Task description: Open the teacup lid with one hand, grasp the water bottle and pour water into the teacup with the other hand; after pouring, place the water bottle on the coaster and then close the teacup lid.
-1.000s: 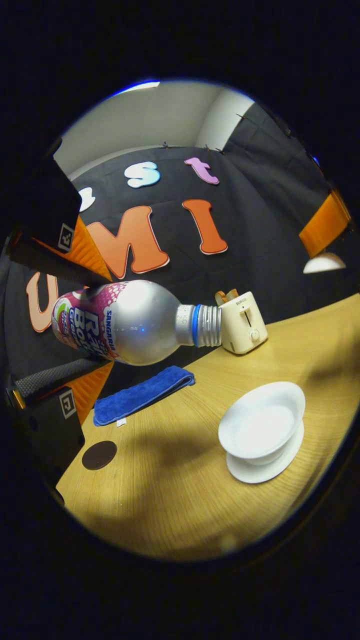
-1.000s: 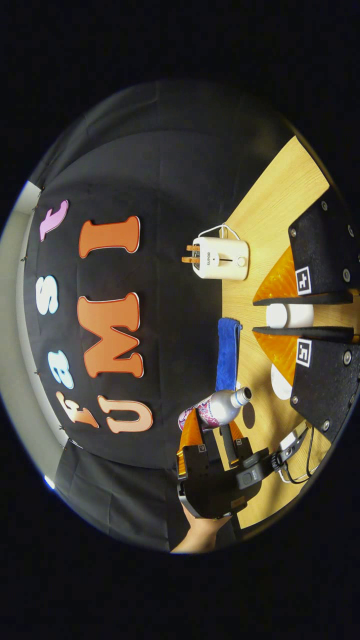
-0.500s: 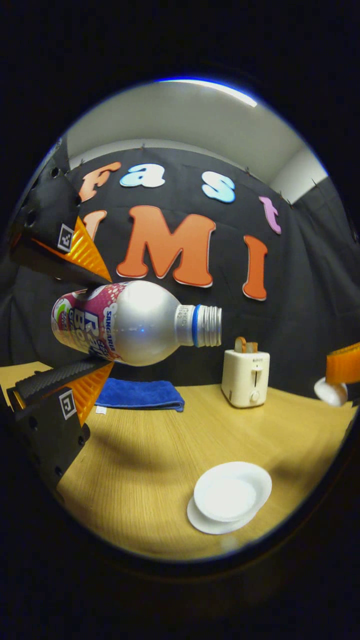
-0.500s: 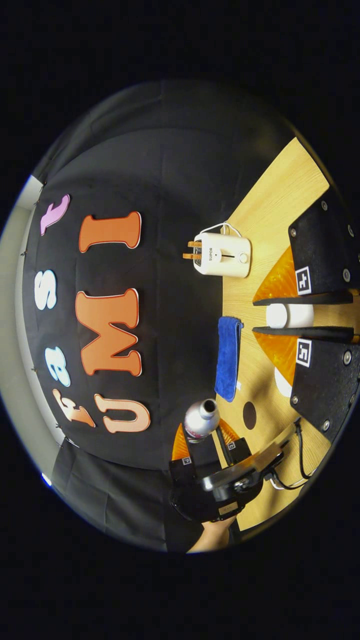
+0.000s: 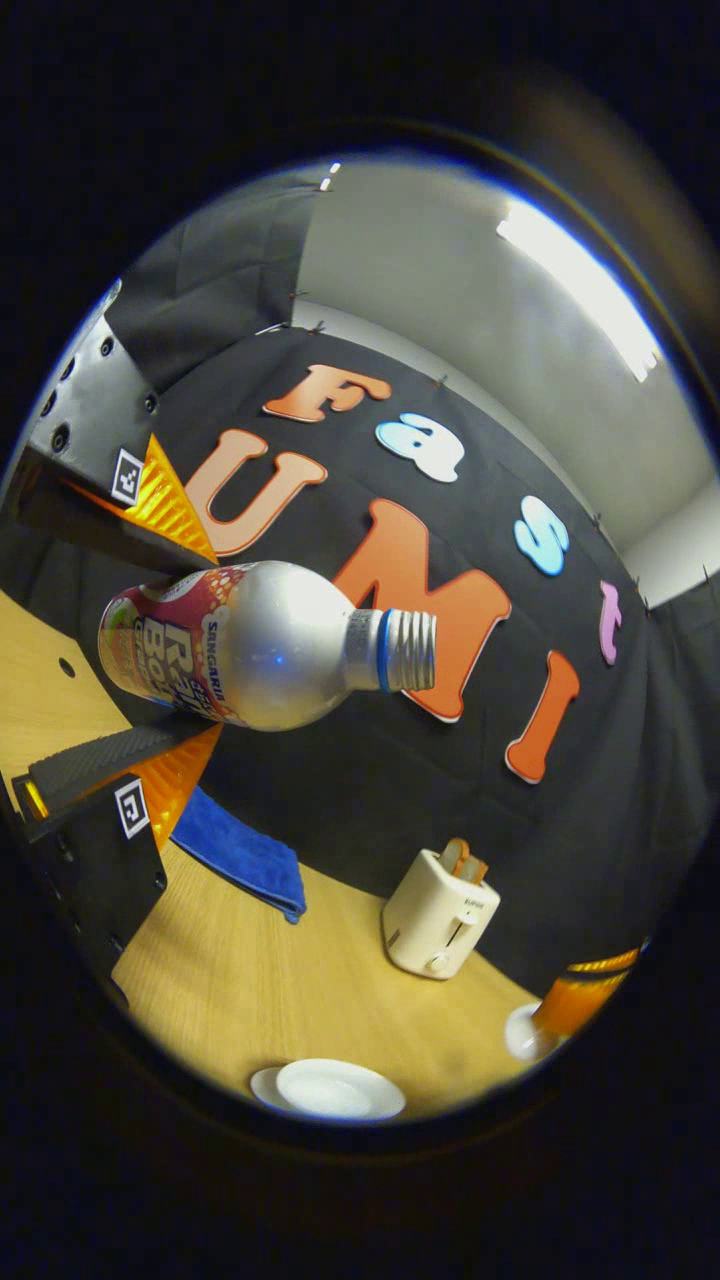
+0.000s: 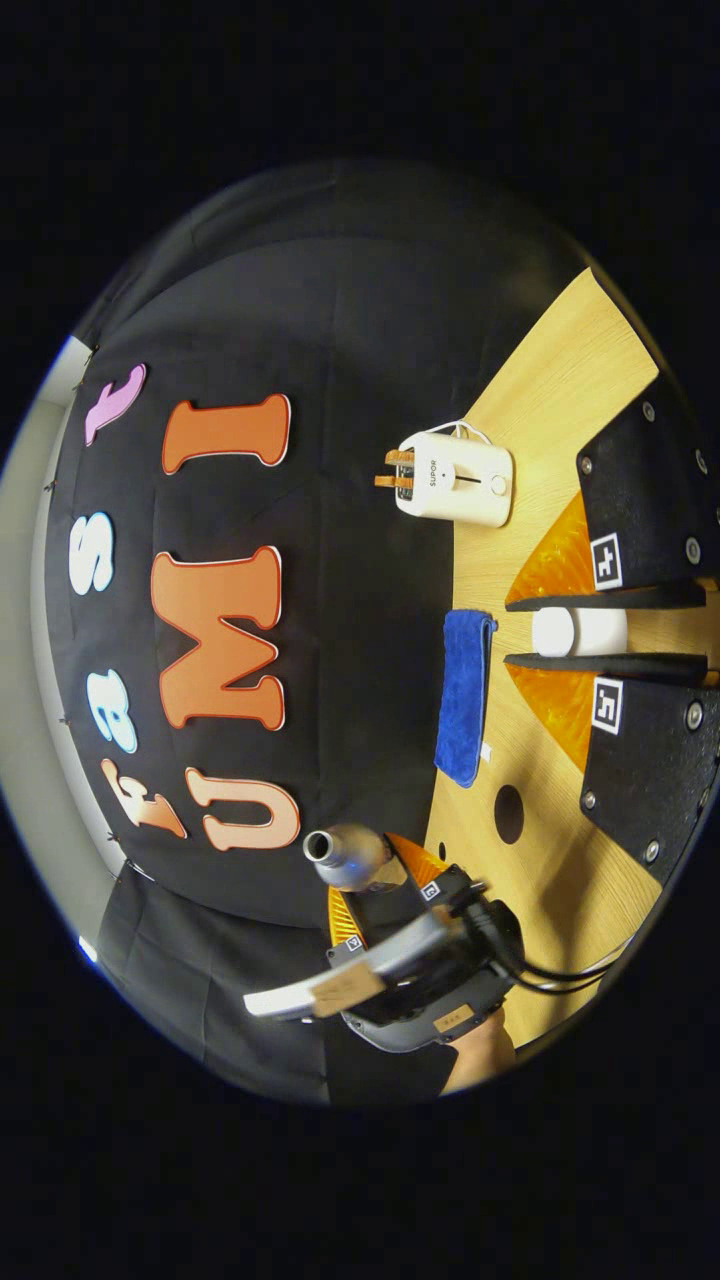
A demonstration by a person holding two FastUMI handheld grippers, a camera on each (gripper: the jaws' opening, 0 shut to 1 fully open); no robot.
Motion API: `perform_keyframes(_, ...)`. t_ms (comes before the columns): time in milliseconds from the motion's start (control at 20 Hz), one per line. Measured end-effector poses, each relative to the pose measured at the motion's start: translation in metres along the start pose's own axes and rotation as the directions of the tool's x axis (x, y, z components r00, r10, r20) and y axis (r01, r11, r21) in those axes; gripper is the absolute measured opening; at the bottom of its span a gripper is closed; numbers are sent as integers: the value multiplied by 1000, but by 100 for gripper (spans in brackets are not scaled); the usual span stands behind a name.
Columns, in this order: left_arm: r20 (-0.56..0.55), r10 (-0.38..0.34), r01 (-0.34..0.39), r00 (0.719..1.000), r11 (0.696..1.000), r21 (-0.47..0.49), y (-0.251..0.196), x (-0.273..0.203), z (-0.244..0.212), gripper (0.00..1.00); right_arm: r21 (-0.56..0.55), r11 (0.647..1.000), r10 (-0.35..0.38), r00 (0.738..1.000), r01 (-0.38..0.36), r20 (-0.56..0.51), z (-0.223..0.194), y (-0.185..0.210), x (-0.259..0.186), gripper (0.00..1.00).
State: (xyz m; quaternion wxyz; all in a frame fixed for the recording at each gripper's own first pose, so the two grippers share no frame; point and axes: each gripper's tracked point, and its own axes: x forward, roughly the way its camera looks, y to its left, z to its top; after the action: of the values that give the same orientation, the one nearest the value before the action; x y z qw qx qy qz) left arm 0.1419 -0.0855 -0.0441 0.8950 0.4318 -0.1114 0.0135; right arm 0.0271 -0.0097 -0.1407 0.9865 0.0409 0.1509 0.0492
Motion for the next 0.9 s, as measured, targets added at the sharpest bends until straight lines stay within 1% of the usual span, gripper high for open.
perform_keyframes(100, -46, 14, -20, 999, 990, -140, 11, 3, -9, 83, -6, 1000, 0, 1000, 0, 0, 0, 4, 2, 17)
perform_keyframes(150, -81, 6, -24, 997, 976, -216, 13, 6, -18, 83, -7, 1000, 3, 1000, -3, -4, -2, 7, 4, 17)
perform_keyframes(250, -147, -27, -26, 989, 937, -348, 9, 9, -39, 83, -5, 1000, 8, 1000, -8, -10, -4, 11, 7, 18)
perform_keyframes(350, -202, -58, -40, 978, 891, -452, 2, 12, -54, 83, -3, 1000, 15, 1000, -15, -15, -9, 16, 11, 18)
perform_keyframes(400, -225, -63, -54, 972, 874, -482, -1, 14, -62, 82, 1, 1000, 22, 1000, -22, -21, -13, 20, 14, 18)
perform_keyframes(450, -246, -65, -70, 967, 861, -504, -3, 16, -73, 82, 3, 1000, 24, 999, -24, -33, -18, 23, 17, 18)
perform_keyframes(550, -269, -80, -85, 960, 831, -550, -9, 14, -80, 82, -10, 1000, 14, 999, -14, -52, -30, 27, 23, 18)
perform_keyframes(650, -283, -94, -95, 954, 804, -587, -11, 16, -85, 82, -8, 1000, 22, 997, -23, -69, -43, 38, 30, 18)
perform_keyframes(700, -287, -104, -97, 952, 788, -608, -14, 16, -89, 83, -10, 999, 29, 997, -30, -76, -48, 43, 33, 18)
perform_keyframes(800, -280, -143, -79, 949, 754, -652, -23, 15, -93, 83, -36, 999, 23, 996, -26, -89, -61, 46, 38, 18)
perform_keyframes(850, -276, -146, -81, 950, 739, -669, -24, 14, -92, 83, -39, 999, 26, 994, -30, -102, -69, 48, 39, 18)
perform_keyframes(900, -271, -158, -73, 950, 729, -680, -27, 12, -91, 84, -28, 999, 35, 994, -38, -104, -71, 52, 41, 18)
